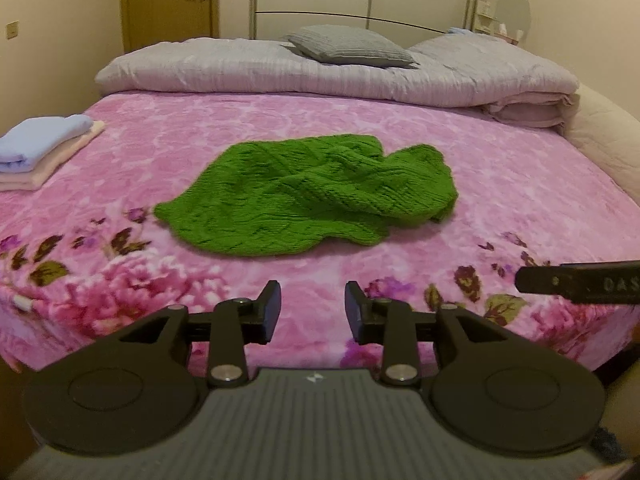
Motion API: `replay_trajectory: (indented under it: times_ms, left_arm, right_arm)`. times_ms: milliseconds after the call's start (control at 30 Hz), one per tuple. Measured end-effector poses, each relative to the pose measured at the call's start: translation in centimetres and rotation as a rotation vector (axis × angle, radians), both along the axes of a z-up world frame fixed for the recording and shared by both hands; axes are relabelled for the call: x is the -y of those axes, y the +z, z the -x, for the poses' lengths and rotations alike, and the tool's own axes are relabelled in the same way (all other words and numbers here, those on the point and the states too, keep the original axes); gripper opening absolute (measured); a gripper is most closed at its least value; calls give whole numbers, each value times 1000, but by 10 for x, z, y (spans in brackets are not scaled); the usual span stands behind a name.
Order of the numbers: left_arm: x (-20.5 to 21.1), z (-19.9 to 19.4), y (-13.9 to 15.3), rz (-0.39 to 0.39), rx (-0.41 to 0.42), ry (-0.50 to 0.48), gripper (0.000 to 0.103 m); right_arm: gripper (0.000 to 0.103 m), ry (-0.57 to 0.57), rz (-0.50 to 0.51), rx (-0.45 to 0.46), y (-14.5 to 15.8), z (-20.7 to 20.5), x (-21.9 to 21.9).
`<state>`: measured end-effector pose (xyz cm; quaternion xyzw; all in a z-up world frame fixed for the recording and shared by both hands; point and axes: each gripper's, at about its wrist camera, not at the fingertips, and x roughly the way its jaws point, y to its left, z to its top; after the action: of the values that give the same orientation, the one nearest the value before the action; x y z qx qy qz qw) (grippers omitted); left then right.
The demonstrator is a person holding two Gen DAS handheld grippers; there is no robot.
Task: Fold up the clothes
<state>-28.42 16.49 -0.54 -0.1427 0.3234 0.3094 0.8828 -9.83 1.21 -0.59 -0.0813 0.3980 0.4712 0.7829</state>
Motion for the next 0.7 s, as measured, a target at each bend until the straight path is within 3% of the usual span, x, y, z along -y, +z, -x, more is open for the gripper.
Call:
replay_trajectory:
  times_ms: [267, 500, 700]
  left_arm:
    - [-9, -54, -32, -7, -54, -86, 29]
    - [-25, -106, -67, -102, -130, -198, 32]
    - [-38, -155, -105, -231, -250, -303, 33]
  right_arm:
    - [70, -67, 11, -93, -30, -56, -4]
    - [70, -95, 17, -166, -60, -104, -24]
    - [70, -162, -61, -274, -86, -158, -37]
